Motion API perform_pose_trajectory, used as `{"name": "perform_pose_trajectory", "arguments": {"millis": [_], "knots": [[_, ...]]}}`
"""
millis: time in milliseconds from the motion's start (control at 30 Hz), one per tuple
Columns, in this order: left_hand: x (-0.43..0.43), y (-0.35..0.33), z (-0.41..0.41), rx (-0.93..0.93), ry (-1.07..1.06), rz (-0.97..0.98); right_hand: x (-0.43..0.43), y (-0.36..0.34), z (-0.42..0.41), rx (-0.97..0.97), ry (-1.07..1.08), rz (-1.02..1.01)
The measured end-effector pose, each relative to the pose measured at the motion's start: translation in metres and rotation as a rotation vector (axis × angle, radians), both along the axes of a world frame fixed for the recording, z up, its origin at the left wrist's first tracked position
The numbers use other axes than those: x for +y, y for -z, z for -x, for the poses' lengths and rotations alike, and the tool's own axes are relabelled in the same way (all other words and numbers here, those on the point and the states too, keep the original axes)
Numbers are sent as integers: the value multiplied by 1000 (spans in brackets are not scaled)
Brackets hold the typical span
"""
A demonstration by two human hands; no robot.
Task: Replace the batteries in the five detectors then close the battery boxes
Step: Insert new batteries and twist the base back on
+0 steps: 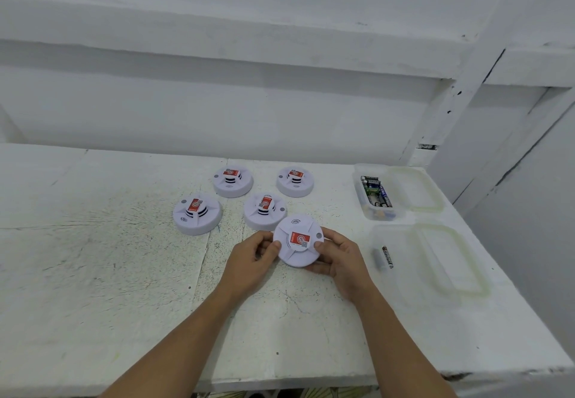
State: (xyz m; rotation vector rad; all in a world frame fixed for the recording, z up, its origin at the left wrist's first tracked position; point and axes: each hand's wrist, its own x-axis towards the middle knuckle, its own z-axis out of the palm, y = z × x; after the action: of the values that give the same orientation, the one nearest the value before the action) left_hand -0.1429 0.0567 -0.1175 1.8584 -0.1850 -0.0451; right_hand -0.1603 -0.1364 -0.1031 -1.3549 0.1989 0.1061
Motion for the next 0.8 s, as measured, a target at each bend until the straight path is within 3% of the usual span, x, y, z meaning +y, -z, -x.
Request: {"name": "perform_pose_trajectory", "arguments": {"millis": [800], "knots": [[-1, 1, 0, -22, -22, -28, 0, -1, 2, -11, -2, 12]]}}
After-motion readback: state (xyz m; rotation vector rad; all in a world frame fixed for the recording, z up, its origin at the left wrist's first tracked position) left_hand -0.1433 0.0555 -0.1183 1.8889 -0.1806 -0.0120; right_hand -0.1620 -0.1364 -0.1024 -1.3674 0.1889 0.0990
